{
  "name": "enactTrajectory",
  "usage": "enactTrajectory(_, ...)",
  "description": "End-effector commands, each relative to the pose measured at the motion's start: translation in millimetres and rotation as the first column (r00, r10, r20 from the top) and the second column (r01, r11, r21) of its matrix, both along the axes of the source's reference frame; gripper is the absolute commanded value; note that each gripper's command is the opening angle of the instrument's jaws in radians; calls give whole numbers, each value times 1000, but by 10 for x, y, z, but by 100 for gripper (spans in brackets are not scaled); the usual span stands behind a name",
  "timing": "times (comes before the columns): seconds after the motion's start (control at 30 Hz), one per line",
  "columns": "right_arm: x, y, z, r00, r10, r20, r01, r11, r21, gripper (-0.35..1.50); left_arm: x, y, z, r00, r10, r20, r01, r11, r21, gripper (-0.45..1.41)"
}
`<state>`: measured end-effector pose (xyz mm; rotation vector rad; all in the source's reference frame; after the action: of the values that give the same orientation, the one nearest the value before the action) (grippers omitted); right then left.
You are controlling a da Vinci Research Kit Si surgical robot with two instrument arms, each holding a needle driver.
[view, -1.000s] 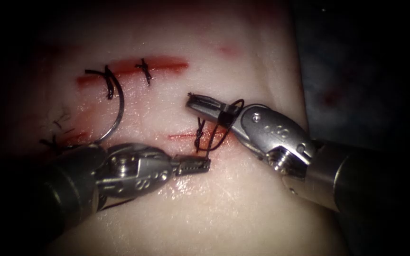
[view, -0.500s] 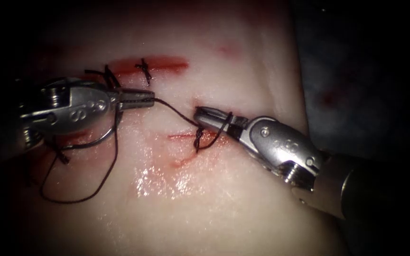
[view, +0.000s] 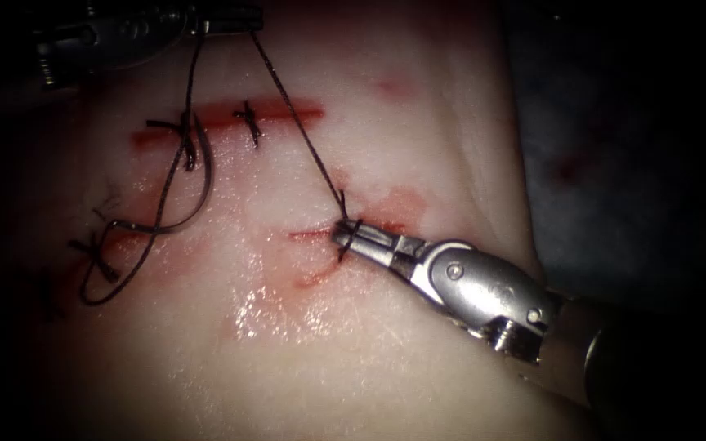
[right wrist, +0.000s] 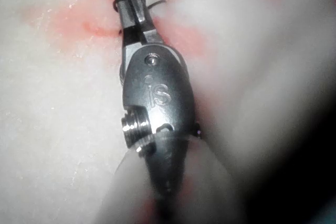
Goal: Wound Closure
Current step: Pull tail through loop and tighten
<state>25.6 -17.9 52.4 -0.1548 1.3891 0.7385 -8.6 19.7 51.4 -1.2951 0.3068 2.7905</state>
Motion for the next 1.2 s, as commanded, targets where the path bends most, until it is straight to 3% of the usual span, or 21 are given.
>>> enactTrajectory(0.03,5,-3,5,1000,-1,-1,1,1000,-7,-35,-5,13,5,1000,-14,4,14,1000,-11,-45)
enactTrajectory(0.3,7,-17,8,1000,-5,13,5,999,-47,-35,-11,44,18,993,-111,29,111,993,-27,-45)
enactTrajectory(0.83,15,-31,12,999,-23,27,26,994,-107,-35,-14,65,32,989,-143,27,145,986,-81,-45)
enactTrajectory(1.2,33,-53,18,991,-70,117,96,967,-236,-35,-11,85,49,947,-311,78,320,929,-184,-45)
